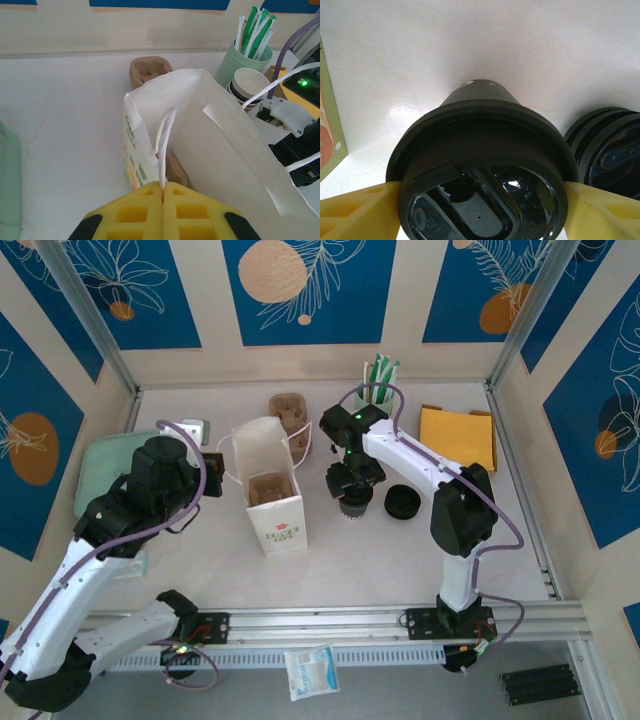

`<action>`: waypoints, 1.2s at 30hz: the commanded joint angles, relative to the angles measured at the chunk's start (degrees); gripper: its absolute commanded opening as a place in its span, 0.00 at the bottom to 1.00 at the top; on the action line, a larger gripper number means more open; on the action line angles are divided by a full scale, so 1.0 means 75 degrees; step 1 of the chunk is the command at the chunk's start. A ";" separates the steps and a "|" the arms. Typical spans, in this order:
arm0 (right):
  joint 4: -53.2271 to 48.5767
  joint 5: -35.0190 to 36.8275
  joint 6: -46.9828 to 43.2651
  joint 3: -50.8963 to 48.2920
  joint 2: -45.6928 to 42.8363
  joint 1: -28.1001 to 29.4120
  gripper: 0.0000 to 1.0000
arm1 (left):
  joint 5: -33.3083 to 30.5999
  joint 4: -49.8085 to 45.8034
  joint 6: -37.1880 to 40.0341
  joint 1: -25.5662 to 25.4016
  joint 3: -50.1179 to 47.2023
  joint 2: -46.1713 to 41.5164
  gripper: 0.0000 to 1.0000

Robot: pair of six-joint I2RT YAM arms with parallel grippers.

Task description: Pack the takeout coffee

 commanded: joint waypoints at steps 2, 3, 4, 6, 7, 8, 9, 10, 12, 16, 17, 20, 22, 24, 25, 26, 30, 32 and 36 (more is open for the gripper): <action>0.0119 -0.0022 -0.0009 -0.0369 0.0142 0.0062 0.79 | 0.0092 0.0199 0.0078 0.0005 -0.0085 -0.0102 0.00; 0.0124 -0.0026 -0.0009 -0.0404 0.0131 0.0071 0.79 | 0.0101 0.0201 0.0079 0.0005 -0.0074 -0.0092 0.00; 0.0137 -0.0027 -0.0012 -0.0440 0.0111 0.0074 0.79 | 0.0102 0.0197 0.0075 0.0012 -0.0073 -0.0092 0.00; 0.0170 -0.0027 -0.0002 -0.0518 0.0073 0.0084 0.79 | 0.0117 0.0198 0.0062 0.0006 -0.0073 -0.0091 0.00; 0.0179 -0.0025 -0.0005 -0.0550 0.0041 0.0101 0.78 | 0.0114 0.0198 0.0066 0.0008 -0.0062 -0.0091 0.00; 0.0193 -0.0027 0.0017 -0.0585 0.0012 0.0097 0.76 | 0.0116 0.0206 0.0066 0.0004 -0.0059 -0.0092 0.00; 0.0211 -0.0030 0.0029 -0.0605 -0.0017 0.0092 0.74 | 0.0120 0.0198 0.0063 0.0015 -0.0062 -0.0094 0.00; 0.0228 -0.0044 0.0038 -0.0628 -0.0053 0.0106 0.71 | 0.0123 0.0198 0.0056 0.0013 -0.0060 -0.0091 0.00; 0.0229 -0.0051 0.0048 -0.0652 -0.0124 0.0109 0.66 | 0.0126 0.0198 0.0041 0.0007 -0.0060 -0.0091 0.00; 0.0172 0.0008 0.0061 -0.0549 -0.0308 0.0108 0.61 | 0.0149 0.0199 0.0031 0.0008 -0.0066 -0.0091 0.00; 0.0141 0.0023 0.0064 -0.0493 -0.0375 0.0109 0.61 | 0.0158 0.0199 0.0019 0.0004 -0.0061 -0.0093 0.00; 0.0015 0.0073 0.0063 -0.0259 -0.0540 0.0109 0.60 | 0.0161 0.0202 0.0008 0.0005 -0.0073 -0.0092 0.00; -0.0079 0.0113 0.0081 -0.0085 -0.0659 0.0109 0.60 | 0.0183 0.0198 -0.0012 0.0010 -0.0085 -0.0092 0.00; -0.0176 0.0125 0.0106 0.0124 -0.0804 0.0103 0.60 | 0.0207 0.0205 -0.0027 0.0006 -0.0107 -0.0104 0.00; -0.0240 0.0119 0.0116 0.0270 -0.0879 0.0109 0.60 | 0.0218 0.0199 -0.0039 0.0005 -0.0119 -0.0104 0.00; -0.0300 0.0120 0.0137 0.0418 -0.0947 0.0118 0.60 | 0.0235 0.0208 -0.0060 0.0007 -0.0131 -0.0104 0.00; -0.0575 0.0211 0.0247 0.1159 -0.1177 0.0110 0.60 | 0.0278 0.0223 -0.0092 0.0006 -0.0157 -0.0121 0.00; -0.0738 0.0303 0.0307 0.1657 -0.1253 0.0109 0.60 | 0.0289 0.0221 -0.0098 0.0006 -0.0161 -0.0115 0.00; -0.1112 0.0540 0.0382 0.2712 -0.1276 0.0104 0.60 | 0.0323 0.0234 -0.0122 0.0004 -0.0211 -0.0149 0.00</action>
